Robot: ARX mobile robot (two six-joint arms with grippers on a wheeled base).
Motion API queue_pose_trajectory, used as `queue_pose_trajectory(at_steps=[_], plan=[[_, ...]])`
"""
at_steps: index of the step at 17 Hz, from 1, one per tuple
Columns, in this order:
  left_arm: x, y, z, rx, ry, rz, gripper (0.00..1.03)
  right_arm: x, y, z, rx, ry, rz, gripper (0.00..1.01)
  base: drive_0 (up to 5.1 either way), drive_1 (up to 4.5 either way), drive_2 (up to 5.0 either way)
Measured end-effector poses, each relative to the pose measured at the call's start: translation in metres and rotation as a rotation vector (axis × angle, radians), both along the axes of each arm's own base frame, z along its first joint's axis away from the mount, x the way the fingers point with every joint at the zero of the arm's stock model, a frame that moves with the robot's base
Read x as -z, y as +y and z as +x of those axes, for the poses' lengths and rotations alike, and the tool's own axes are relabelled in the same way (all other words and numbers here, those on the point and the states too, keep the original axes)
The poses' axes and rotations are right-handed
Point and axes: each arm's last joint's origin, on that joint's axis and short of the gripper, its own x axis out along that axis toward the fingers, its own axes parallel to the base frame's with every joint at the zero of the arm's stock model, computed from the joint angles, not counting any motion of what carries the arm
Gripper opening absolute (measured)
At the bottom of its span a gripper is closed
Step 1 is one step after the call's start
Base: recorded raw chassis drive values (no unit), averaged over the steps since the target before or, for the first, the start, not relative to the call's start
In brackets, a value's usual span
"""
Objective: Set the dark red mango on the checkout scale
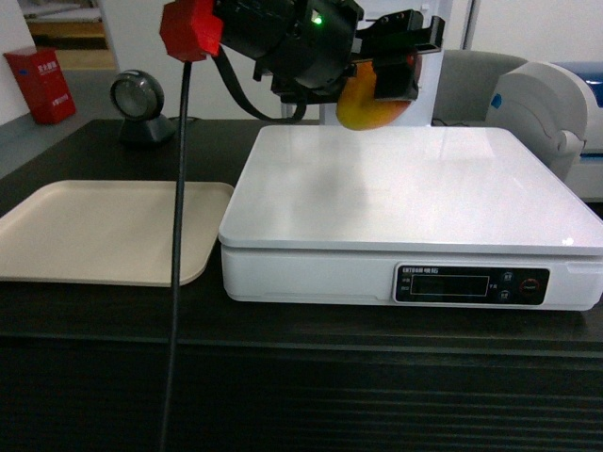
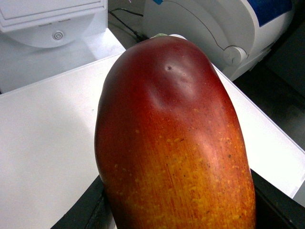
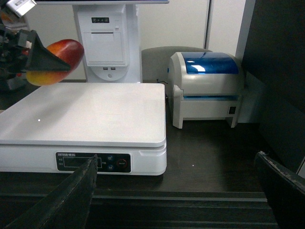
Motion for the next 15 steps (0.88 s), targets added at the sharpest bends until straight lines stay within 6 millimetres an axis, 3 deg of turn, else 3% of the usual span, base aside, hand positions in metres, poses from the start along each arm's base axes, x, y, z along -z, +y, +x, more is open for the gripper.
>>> queue_pose_trajectory(at_steps=[5,9,11,15], plan=[[0.012,-0.028,0.016,-0.036,0.087,-0.025,0.61,0.0,0.0,0.0,0.0,0.0,0.0,0.98,0.0,0.0,0.0],[0.034,-0.047,0.027,-0.108,0.193,0.008,0.61,0.0,0.0,0.0,0.0,0.0,0.0,0.98,0.0,0.0,0.0],[0.035,-0.066,0.025,-0.181,0.255,0.046,0.61,0.0,0.0,0.0,0.0,0.0,0.0,0.98,0.0,0.0,0.0],[0.042,-0.075,0.02,-0.206,0.28,0.093,0.61,0.0,0.0,0.0,0.0,0.0,0.0,0.98,0.0,0.0,0.0]])
